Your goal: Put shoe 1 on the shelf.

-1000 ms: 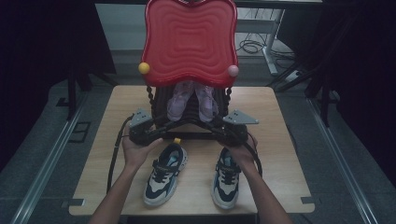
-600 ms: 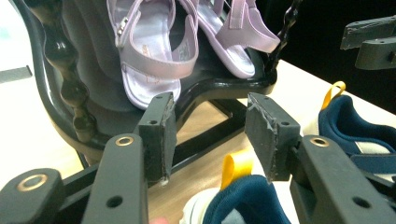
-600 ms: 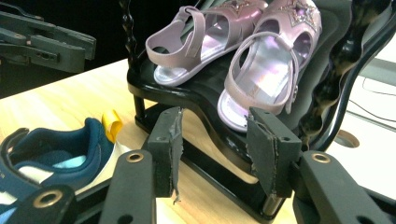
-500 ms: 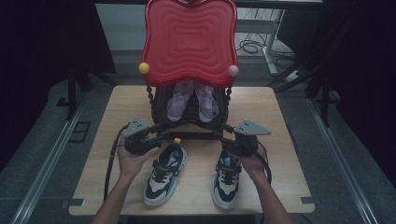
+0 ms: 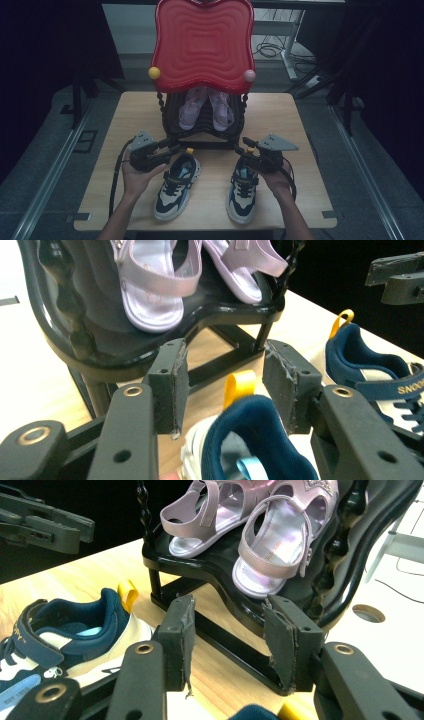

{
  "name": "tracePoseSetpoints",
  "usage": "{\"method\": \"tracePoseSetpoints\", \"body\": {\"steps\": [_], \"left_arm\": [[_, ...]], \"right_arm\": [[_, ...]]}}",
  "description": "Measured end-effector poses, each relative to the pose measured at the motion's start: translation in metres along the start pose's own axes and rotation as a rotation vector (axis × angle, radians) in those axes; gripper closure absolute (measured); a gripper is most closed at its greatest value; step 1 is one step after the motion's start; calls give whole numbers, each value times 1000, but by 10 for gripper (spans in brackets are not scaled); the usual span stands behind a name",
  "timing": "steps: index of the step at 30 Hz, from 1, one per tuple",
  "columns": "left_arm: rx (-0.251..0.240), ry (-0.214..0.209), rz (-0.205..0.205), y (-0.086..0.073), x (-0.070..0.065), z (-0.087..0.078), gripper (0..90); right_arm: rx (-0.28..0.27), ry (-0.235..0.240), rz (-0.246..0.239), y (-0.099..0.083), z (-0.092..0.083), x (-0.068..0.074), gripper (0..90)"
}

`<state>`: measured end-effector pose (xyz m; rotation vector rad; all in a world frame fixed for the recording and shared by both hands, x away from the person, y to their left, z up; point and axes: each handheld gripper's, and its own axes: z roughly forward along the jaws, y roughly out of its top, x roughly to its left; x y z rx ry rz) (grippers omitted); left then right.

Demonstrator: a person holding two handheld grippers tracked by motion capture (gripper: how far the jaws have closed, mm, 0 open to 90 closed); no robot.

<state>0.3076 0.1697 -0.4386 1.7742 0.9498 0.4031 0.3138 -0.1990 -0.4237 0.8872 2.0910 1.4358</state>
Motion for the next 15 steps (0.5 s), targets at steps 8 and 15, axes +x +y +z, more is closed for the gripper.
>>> {"method": "tracePoseSetpoints", "body": {"steps": [8, 15], "left_arm": [[33, -14, -6, -8, -1, -6, 526], [48, -33, -12, -16, -2, -13, 529]], "right_arm": [[12, 5, -6, -9, -11, -3, 553], [15, 10, -15, -18, -21, -4, 551]]}}
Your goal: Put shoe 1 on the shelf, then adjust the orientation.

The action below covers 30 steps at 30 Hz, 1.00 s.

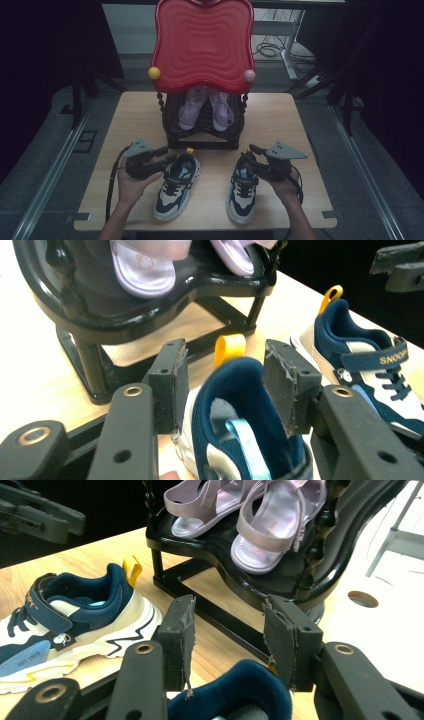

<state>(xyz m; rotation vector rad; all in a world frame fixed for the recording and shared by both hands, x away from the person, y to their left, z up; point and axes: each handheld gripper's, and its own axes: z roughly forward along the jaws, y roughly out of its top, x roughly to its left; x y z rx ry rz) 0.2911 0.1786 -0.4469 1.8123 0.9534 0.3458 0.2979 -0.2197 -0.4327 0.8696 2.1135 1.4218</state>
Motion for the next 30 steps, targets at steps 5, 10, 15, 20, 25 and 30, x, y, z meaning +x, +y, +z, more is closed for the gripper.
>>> {"method": "tracePoseSetpoints", "body": {"steps": [5, 10, 15, 20, 25, 30], "left_arm": [[18, -14, -5, -5, -1, -5, 541], [39, -31, -10, -11, -4, -10, 553], [51, -38, -12, -16, -6, -15, 568], [68, -49, -17, -23, -11, -23, 573], [82, -81, -4, -25, -19, -24, 572], [90, -115, 1, -25, -27, -22, 568]], "right_arm": [[1, -2, -7, -5, -9, 0, 550], [11, 2, 6, -10, -15, -2, 549], [22, 6, 4, -12, -17, -3, 547], [17, 5, 10, -13, -21, -4, 543], [5, -3, 24, -14, -25, -6, 541], [-2, -6, 34, -15, -28, -7, 537]]}}
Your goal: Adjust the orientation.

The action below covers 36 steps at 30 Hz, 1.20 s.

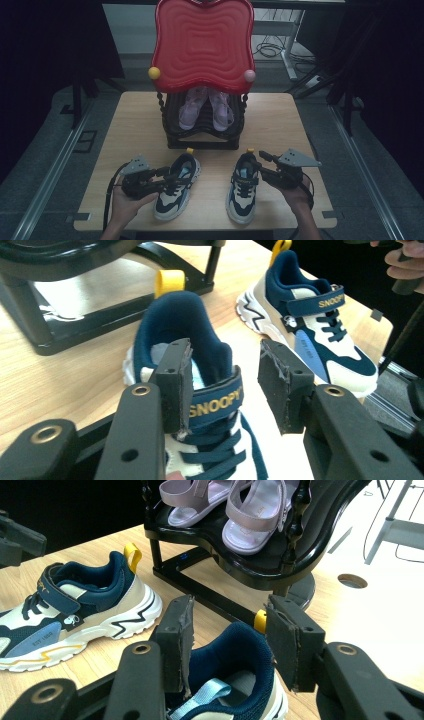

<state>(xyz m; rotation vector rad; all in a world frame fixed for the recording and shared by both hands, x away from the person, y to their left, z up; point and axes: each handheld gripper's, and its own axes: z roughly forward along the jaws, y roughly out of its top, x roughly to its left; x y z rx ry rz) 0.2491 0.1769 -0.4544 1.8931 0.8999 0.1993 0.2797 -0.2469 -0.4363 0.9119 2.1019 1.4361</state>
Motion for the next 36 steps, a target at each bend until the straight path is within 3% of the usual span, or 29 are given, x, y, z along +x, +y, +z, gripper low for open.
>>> {"method": "tracePoseSetpoints", "body": {"steps": [7, 18, 24, 36], "left_arm": [[14, -37, 22, 0, -13, 4, 635], [99, -69, 45, -4, -24, 17, 838], [140, -82, 43, -7, -29, 26, 877], [222, -82, 35, -24, -41, 41, 889]], "right_arm": [[4, -5, 13, -3, -2, -1, 531], [5, -14, 21, -5, -4, -3, 530], [5, -38, 39, -6, -5, -5, 532], [19, -36, 48, -9, -2, -5, 532]]}}
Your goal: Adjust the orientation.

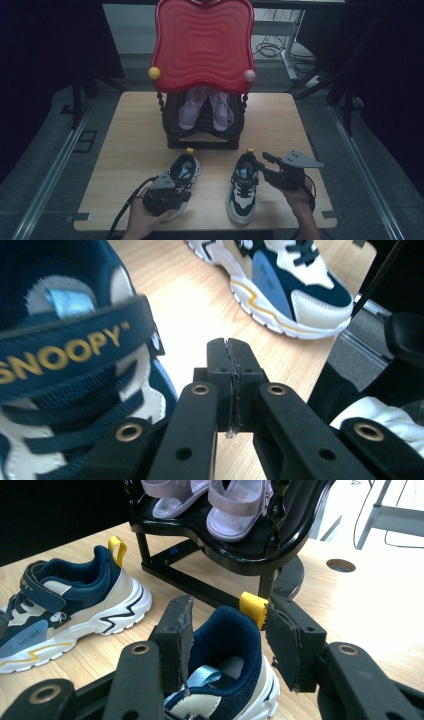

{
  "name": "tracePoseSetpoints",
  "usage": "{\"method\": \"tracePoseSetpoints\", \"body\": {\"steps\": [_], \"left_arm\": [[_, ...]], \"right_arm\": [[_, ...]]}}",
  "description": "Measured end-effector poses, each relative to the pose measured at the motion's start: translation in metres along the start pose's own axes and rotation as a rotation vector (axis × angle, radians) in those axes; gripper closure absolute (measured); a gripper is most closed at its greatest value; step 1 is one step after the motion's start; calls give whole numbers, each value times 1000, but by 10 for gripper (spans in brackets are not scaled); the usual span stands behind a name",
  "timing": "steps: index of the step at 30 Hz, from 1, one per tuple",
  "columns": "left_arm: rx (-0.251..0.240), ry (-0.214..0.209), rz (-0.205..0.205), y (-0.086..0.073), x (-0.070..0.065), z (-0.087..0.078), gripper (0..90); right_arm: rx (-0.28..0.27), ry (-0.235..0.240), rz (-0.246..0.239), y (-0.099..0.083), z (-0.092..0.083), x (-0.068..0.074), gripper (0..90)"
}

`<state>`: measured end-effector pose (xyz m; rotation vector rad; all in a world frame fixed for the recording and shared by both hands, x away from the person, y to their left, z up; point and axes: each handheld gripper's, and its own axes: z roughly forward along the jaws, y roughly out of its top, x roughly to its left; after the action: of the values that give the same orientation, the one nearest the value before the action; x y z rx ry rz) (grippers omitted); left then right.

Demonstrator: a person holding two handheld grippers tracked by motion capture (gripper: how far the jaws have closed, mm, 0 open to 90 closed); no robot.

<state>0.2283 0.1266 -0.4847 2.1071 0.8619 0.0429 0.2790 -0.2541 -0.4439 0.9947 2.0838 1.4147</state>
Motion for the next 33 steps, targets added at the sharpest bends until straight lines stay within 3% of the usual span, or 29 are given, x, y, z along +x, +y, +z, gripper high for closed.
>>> {"method": "tracePoseSetpoints", "body": {"steps": [14, 26, 33], "left_arm": [[112, 39, -11, -13, 2, 18, 889], [141, 44, -10, -16, 3, 15, 894], [146, 49, -47, -28, 13, 6, 891]], "right_arm": [[-1, -12, 9, -1, -2, -3, 531], [6, -21, 21, -3, -1, -4, 530], [4, -25, 29, -3, -3, -6, 530]]}}
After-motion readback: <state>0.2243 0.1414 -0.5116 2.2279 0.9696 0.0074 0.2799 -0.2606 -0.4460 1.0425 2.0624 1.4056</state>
